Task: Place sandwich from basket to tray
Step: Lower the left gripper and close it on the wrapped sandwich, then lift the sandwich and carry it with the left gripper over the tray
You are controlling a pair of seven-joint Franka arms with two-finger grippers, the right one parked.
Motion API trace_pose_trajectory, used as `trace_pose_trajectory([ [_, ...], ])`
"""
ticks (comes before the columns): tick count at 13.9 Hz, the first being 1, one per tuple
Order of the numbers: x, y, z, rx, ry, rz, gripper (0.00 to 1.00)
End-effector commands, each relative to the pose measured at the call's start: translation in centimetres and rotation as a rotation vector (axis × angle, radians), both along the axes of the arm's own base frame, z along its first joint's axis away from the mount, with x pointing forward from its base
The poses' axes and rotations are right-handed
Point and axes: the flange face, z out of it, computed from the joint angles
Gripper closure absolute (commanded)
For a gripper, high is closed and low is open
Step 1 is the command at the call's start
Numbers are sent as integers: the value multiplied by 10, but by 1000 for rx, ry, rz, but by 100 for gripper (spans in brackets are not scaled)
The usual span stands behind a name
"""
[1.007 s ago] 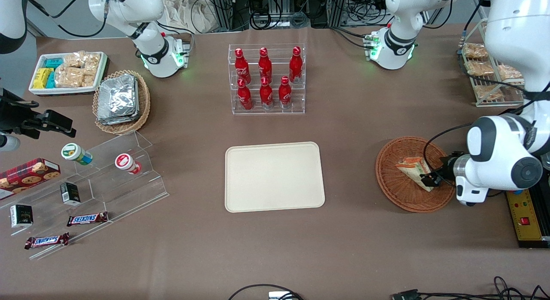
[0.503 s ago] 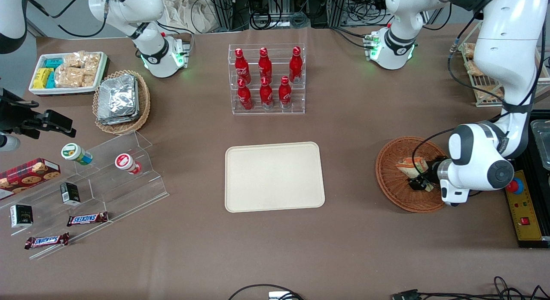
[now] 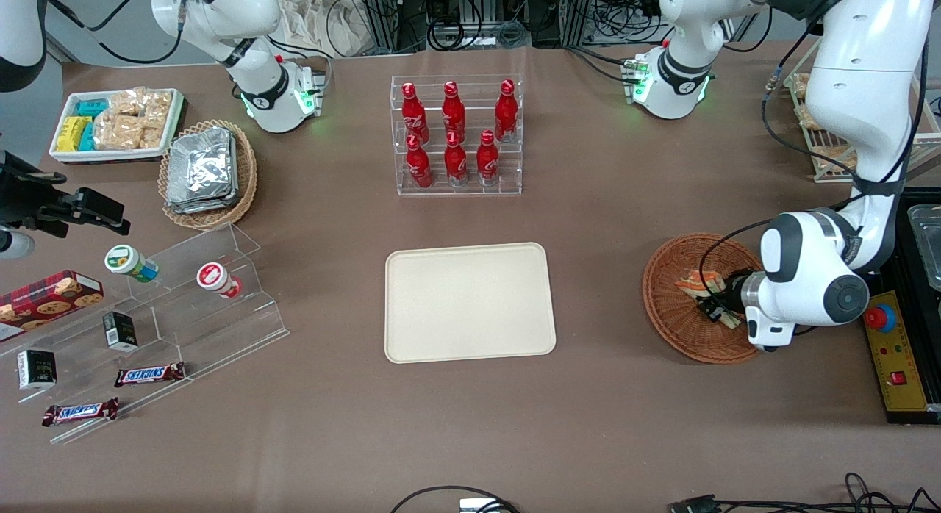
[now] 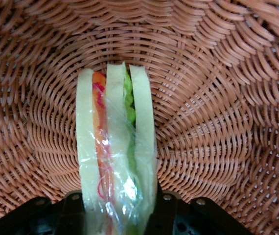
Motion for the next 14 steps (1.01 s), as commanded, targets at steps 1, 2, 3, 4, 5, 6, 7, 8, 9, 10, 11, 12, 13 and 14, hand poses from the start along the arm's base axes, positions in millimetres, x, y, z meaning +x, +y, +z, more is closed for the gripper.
trace_pose_trajectory([
  [1,1,-6,21,0,-20,-19,100],
  [2,0,-12,33,-1,-21,-33,100],
  [3,1,-24,51,-9,-34,-67,100],
  [4,0,-33,66,-17,-46,-116,100],
  [5,-1,-39,83,-33,-67,-186,100],
  [6,-3,-43,99,-50,-77,-261,100],
  [7,-4,-46,112,-67,-88,-333,100],
  [8,-3,-47,127,-90,-103,-426,100],
  [9,-1,-59,138,-113,-116,-518,100],
  [10,3,-77,150,-128,-141,-574,100],
  [11,5,-102,161,-137,-166,-618,100],
  [12,9,-125,173,-142,-195,-651,100],
  [13,10,-150,178,-147,-206,-684,100],
  [14,11,-169,182,-152,-219,-709,100],
])
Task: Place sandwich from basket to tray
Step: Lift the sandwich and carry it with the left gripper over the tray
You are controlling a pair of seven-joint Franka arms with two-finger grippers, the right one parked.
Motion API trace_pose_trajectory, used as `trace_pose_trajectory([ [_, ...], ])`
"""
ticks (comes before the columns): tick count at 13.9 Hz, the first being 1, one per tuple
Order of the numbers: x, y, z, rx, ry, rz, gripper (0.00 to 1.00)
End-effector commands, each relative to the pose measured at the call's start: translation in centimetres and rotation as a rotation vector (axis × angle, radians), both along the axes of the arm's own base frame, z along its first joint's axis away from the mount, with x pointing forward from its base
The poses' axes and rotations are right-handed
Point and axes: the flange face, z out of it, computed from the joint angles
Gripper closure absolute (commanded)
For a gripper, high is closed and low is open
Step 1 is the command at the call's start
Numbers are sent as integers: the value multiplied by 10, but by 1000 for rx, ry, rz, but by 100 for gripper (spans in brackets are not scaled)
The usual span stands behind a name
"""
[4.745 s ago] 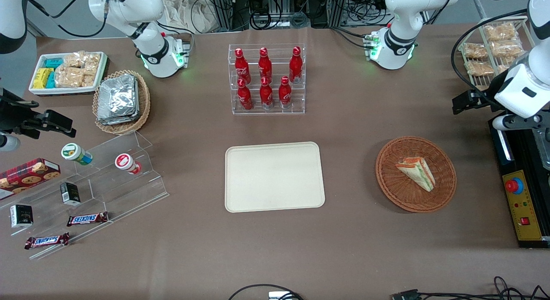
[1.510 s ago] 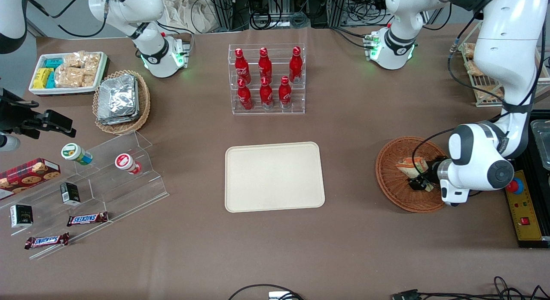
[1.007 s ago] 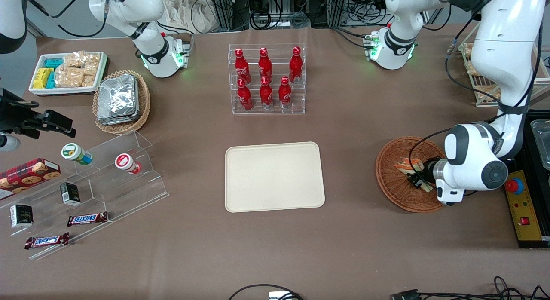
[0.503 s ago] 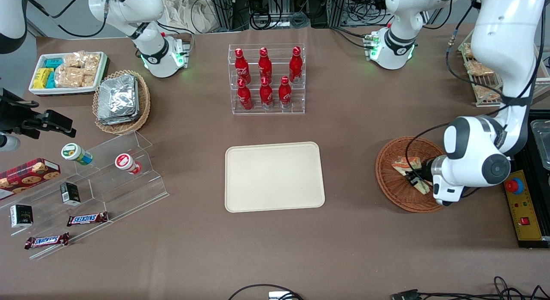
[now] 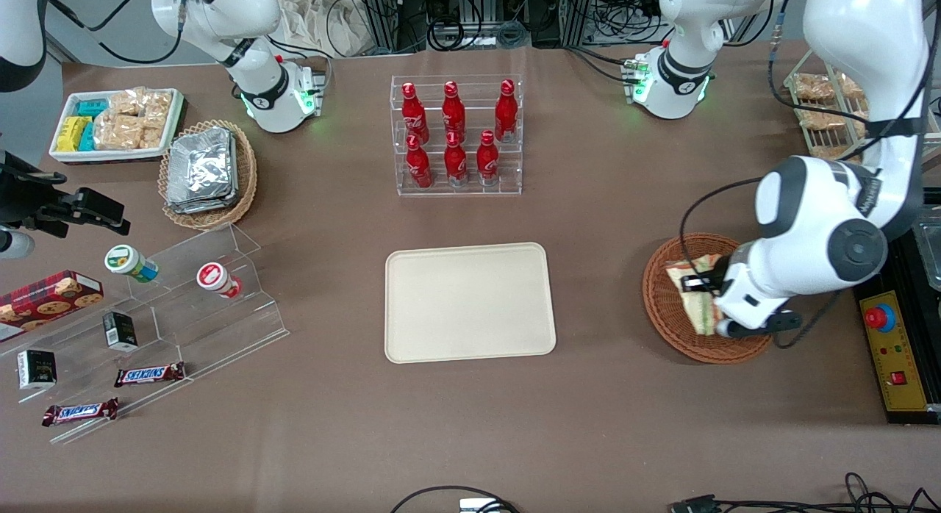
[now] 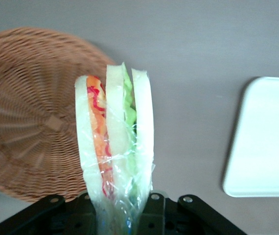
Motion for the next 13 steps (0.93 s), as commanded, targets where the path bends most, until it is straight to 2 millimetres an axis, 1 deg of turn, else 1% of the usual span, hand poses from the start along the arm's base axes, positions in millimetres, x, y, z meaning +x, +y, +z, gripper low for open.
trace_pose_trajectory([
  [1,3,-56,9,-12,-15,-95,100],
  [2,1,-77,8,-16,-17,-116,100],
  [4,-4,-118,1,-12,-7,-87,100],
  [7,-11,-163,-19,40,-1,-75,100],
  [8,-23,-186,-34,63,13,-104,100],
  [9,-33,-206,-48,77,29,-131,100],
  [10,-40,-219,-66,86,51,-130,100],
  [11,-44,-227,-86,90,76,-120,100],
  [13,-55,-258,-114,93,100,-148,100],
])
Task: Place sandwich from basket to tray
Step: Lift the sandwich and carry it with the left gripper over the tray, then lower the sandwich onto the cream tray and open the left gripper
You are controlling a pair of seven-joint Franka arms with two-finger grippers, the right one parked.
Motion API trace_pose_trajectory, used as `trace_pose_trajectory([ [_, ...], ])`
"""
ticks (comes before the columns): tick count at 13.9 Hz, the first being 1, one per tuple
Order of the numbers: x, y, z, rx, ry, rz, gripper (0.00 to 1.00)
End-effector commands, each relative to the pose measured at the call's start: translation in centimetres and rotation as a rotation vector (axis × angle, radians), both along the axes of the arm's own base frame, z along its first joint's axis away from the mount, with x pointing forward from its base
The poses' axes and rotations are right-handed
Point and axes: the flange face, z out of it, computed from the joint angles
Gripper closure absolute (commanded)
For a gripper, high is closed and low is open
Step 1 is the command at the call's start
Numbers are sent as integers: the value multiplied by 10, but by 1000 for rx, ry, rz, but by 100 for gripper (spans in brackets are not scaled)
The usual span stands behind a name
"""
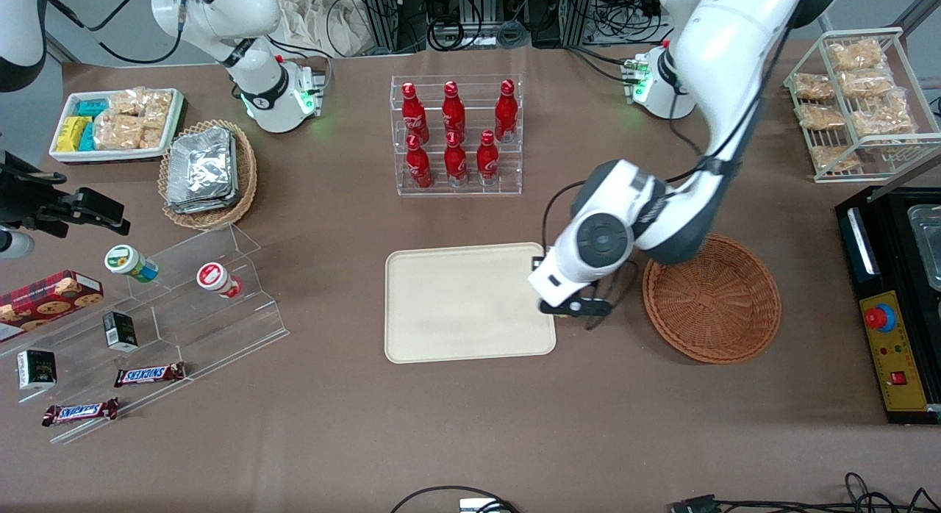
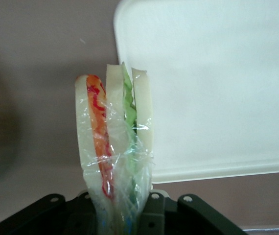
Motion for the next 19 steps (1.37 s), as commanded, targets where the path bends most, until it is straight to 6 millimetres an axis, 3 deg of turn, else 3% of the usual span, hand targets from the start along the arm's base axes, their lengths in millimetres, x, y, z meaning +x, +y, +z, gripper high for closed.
trace_pose_trajectory([
  [1,1,-31,-27,15,12,-6,100],
  [4,6,-33,-51,-3,0,1,100],
  [8,16,-34,-66,-38,-65,6,100],
  [13,13,-34,-86,-25,-70,-1,97],
  [14,12,-34,-86,-19,-66,7,55],
  [15,13,-33,-84,-16,-69,13,1],
  [19,22,-28,-69,-28,-89,33,0],
])
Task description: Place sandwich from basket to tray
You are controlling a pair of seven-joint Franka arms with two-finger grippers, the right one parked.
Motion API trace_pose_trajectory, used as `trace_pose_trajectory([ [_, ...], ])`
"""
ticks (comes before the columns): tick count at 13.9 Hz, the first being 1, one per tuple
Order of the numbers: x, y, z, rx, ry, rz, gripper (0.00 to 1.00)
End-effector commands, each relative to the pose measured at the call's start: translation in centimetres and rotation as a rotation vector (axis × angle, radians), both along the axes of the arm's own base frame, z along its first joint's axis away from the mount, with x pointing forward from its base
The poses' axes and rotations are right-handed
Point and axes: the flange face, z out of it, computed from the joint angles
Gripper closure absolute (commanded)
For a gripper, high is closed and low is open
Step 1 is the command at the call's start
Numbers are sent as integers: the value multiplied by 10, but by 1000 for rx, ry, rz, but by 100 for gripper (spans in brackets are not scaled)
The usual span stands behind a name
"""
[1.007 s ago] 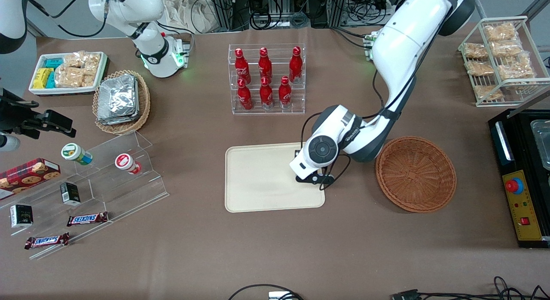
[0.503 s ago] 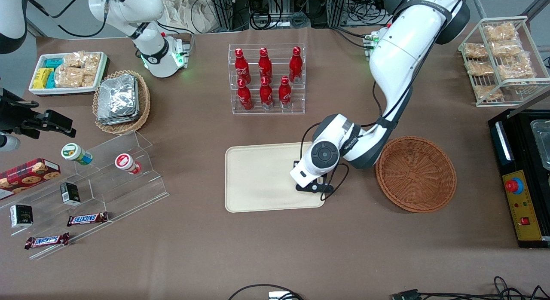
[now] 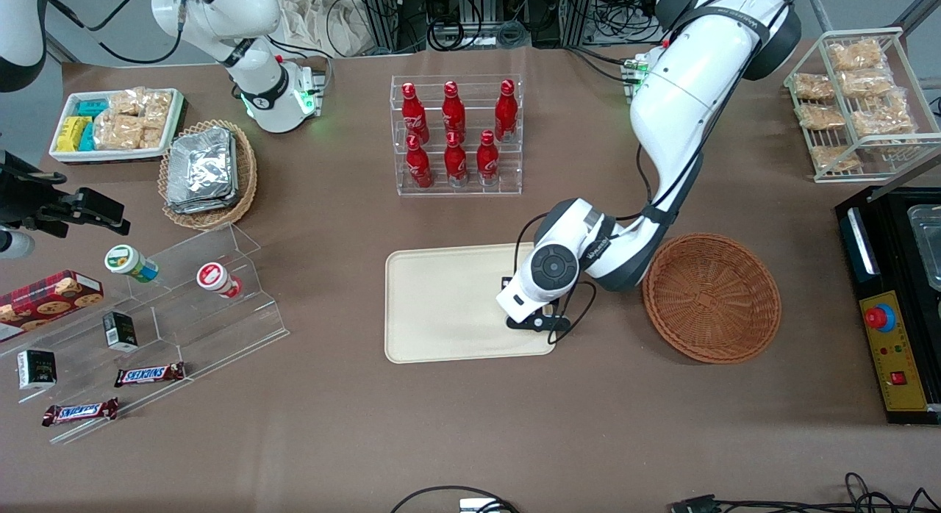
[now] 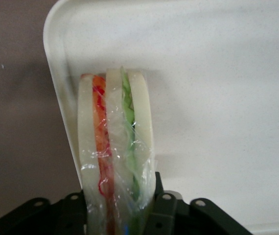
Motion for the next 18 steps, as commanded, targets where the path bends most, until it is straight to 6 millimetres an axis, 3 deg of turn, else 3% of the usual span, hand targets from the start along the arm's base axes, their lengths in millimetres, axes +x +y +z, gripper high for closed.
trace_pose_trajectory([
  [1,10,2,28,1,-43,22,0],
  [2,17,13,42,2,-53,45,0],
  [4,32,48,92,20,-50,90,0],
  [10,36,158,232,136,-41,192,0],
  [13,21,205,313,152,-90,221,0],
  [15,9,250,355,159,-97,240,0],
  [18,-16,285,389,186,-45,163,0],
])
